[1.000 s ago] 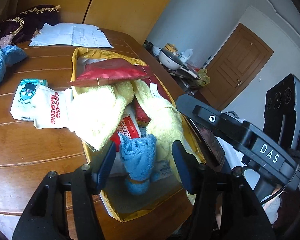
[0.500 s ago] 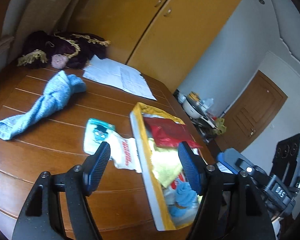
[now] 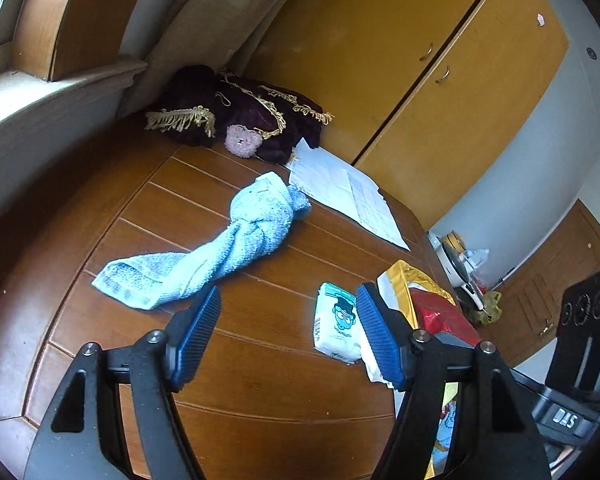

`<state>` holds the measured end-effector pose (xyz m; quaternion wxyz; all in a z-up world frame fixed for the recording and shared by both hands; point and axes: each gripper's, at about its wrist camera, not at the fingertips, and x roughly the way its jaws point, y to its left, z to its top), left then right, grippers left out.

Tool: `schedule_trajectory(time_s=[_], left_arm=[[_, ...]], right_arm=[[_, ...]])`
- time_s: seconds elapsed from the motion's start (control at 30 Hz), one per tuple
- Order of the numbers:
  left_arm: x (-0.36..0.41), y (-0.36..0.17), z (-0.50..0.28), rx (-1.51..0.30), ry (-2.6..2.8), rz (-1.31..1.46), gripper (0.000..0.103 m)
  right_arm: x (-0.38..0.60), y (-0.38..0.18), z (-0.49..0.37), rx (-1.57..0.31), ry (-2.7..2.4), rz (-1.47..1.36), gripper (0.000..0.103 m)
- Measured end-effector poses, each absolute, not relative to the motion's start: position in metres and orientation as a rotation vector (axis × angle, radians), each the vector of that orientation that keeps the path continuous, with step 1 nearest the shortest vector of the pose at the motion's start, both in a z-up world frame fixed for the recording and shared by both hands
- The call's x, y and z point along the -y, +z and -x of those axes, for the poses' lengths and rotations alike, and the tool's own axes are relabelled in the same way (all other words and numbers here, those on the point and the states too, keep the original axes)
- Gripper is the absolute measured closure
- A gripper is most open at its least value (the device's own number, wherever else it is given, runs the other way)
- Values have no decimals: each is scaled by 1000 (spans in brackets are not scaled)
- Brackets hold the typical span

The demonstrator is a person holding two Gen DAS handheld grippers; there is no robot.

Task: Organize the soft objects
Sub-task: 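Move both grippers toward the white-red packet and cartoon wipe pack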

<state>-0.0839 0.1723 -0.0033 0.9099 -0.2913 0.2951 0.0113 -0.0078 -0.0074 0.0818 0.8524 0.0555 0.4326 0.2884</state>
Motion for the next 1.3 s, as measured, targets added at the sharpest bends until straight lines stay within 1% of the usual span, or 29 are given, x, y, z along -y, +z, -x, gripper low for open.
schedule_trajectory(time_s=[0.17,0.2,0.3,0.4,0.47,0.6,0.83,1.03,1.13,1.3], left_arm=[[-177,-4,84,-615,39,602,33],[-178,-4,83,-617,37,598,33],[-175,-5,81,-623,30,592,33],[-169,-6,78,-635,20,582,33],[-164,-6,76,-641,10,573,33],[-154,-5,74,-649,-4,550,33],[-142,-7,69,-675,-26,531,33],[-132,-8,66,-691,-45,495,33],[-133,-9,66,-688,-42,494,33],[-141,-13,65,-696,-30,529,33]], right_arm=[[-5,62,-17,-962,493,-68,40],[-6,57,-20,-978,470,-55,44],[-4,46,-22,-1019,474,-54,49],[2,47,-19,-982,434,-42,48],[10,47,-21,-966,414,-63,46],[26,43,-30,-979,401,-133,46],[39,42,-35,-1000,417,-156,48],[49,43,-38,-1005,413,-133,49],[53,43,-41,-1021,414,-146,46],[27,42,-28,-1043,443,-53,45]])
